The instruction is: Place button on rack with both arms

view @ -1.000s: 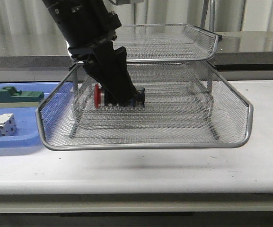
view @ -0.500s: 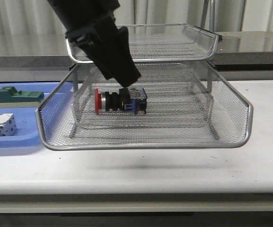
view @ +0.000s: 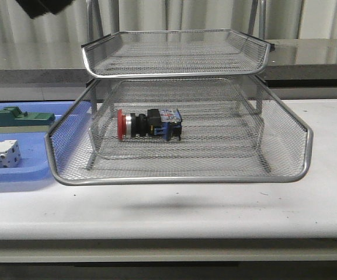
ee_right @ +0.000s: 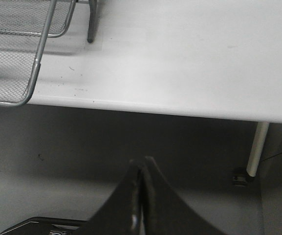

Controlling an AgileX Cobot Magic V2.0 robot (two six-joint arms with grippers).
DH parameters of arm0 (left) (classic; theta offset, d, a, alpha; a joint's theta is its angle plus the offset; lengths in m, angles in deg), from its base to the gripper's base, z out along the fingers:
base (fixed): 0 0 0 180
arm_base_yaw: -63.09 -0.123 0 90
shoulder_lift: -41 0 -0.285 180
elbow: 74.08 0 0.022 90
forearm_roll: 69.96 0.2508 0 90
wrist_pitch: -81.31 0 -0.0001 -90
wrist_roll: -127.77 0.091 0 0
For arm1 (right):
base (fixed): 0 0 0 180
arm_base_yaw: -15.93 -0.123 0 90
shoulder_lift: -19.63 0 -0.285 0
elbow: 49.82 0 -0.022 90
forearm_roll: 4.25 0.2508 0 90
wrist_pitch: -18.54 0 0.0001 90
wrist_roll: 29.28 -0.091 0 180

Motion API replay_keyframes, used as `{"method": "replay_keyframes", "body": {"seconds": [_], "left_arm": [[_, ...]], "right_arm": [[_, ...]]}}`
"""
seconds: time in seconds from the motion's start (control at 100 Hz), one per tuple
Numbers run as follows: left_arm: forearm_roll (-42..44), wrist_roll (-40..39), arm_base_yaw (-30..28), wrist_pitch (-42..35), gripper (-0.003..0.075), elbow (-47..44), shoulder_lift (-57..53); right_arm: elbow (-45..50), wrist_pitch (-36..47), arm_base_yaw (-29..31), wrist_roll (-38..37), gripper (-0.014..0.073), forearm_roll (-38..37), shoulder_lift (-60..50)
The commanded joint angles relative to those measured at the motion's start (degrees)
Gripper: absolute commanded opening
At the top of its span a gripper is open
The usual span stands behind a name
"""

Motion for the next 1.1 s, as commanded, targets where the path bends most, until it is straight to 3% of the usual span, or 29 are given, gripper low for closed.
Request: {"method": "replay_keyframes", "body": {"seconds": [0.0, 0.26, 0.8, 1.09], "left_arm": [[-1.9, -0.98, -3.24, -1.72, 0.0463, -0.32, -5.37], [-1.9, -1.23, -9.99, -11.92, 0.0463, -13.34, -19.2], [-12.56, -1.59, -9.95, -55.39, 0.0463, -51.68, -52.2], [-16.17, -1.59, -9.95, -63.27, 0.0463, -64.4, -61.39]], "right_arm": [[-2.04, 2.87, 0.31, 0.06, -0.0071, -0.63, 0.37], [-2.04, 2.87, 0.31, 0.06, -0.0071, -0.63, 0.37], [-2.04, 2.87, 0.31, 0.06, -0.0071, -0.63, 0.37], [-2.04, 2.87, 0.31, 0.06, -0.0071, -0.63, 0.37]]}}
